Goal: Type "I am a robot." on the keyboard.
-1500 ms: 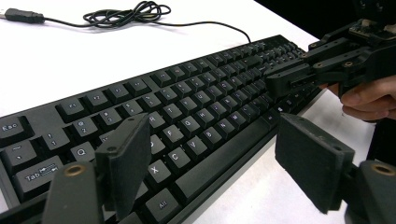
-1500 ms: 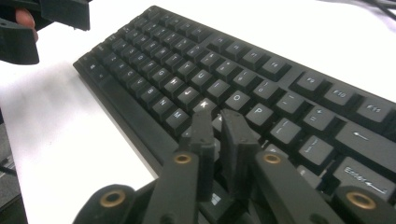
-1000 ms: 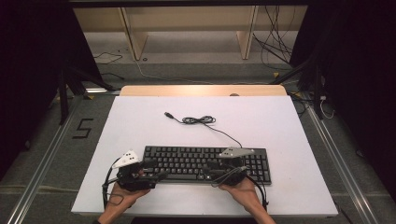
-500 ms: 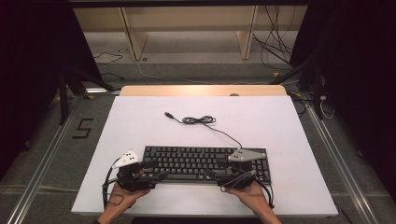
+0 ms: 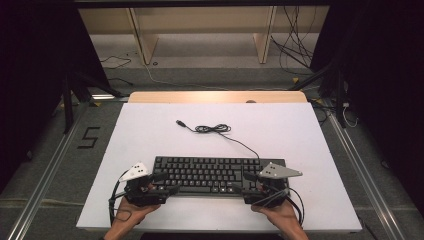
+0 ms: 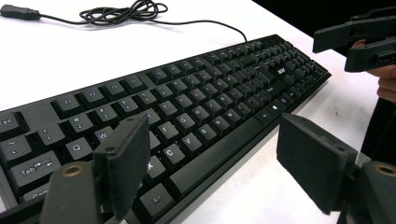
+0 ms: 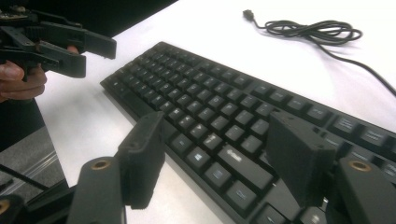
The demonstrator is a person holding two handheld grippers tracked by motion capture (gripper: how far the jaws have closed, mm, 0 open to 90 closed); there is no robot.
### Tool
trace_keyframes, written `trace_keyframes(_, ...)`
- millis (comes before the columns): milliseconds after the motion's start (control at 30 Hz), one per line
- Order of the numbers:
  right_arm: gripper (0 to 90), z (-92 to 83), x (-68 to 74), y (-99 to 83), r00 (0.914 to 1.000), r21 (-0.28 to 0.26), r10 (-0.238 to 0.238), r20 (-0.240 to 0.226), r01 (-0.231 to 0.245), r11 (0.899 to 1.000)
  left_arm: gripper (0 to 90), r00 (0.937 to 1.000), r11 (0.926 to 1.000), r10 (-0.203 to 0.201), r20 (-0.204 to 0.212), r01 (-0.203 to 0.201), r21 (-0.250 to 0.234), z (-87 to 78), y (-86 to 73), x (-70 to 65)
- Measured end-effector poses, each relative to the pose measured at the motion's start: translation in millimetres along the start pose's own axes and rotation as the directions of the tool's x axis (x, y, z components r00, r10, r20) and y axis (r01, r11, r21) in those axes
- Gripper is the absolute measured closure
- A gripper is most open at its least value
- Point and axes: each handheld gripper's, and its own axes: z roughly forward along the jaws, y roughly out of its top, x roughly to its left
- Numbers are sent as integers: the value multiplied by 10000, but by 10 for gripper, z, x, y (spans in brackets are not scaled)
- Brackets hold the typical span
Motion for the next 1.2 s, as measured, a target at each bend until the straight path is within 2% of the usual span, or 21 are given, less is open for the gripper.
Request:
trace_keyframes(300, 356, -207, -100, -97, 9989, -222, 72, 456, -62, 9997, 254, 10000, 10000, 43, 47, -43, 65, -26, -19, -24)
trace_keyframes(567, 348, -302, -136, -153, 9977, -296, 158, 664, -139, 9995, 252, 10000, 10000, 2, 73, -2, 39, -44, -34, -40)
trace_keyframes(1200, 328, -319, -121, -164, 9975, -389, 113, 701, -86, 9992, 251, 10000, 10000, -71, 61, 71, -5, -49, -37, -21)
